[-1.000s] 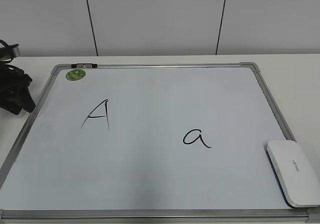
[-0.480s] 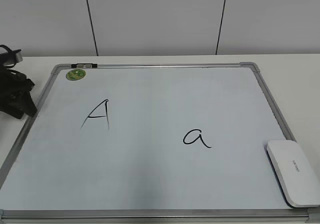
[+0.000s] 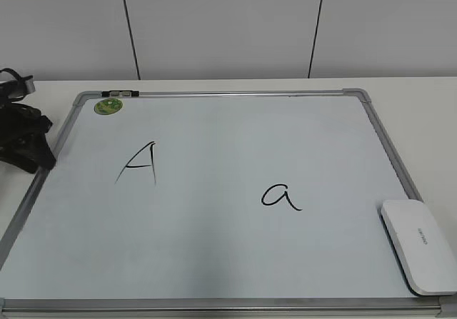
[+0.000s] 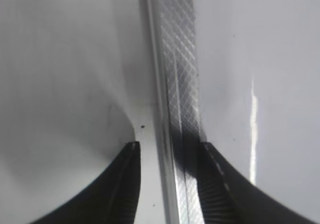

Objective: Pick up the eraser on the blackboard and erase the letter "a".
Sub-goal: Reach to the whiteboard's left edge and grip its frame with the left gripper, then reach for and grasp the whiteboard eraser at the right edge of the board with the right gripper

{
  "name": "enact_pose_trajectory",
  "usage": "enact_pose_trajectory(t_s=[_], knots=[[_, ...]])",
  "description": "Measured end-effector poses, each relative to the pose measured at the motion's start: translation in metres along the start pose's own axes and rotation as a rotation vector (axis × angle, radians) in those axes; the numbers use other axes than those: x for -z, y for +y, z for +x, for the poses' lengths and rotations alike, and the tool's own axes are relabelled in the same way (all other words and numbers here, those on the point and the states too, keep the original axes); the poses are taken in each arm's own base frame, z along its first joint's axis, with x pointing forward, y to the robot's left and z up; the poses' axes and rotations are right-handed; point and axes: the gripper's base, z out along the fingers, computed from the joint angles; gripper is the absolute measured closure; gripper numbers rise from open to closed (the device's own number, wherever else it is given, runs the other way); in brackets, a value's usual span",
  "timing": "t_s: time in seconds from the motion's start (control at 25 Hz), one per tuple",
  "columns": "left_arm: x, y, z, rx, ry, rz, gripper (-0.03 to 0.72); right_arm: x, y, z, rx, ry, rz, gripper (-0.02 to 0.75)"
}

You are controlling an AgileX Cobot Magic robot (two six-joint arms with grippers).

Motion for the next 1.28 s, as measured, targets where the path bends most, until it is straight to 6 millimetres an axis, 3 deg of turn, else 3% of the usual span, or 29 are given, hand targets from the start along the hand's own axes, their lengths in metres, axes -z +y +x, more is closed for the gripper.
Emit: enact_pose_trajectory(t_s=[0.4, 1.0, 1.28], knots=[[0.000, -0.002, -0.001, 0.009, 0.001, 0.020, 0.647, 0.000, 0.000, 0.000, 0.000, 0.000, 0.000, 0.151], [0.000, -0.002, -0.001, 0.012, 0.003, 0.021, 0.653, 0.001, 0.003, -0.002, -0.015, -0.007, -0.032, 0.151], [0.000, -0.002, -0.001, 0.012, 0.003, 0.021, 0.653, -0.002, 0.002, -0.044, -0.021, 0.095, -0.044, 0.151]])
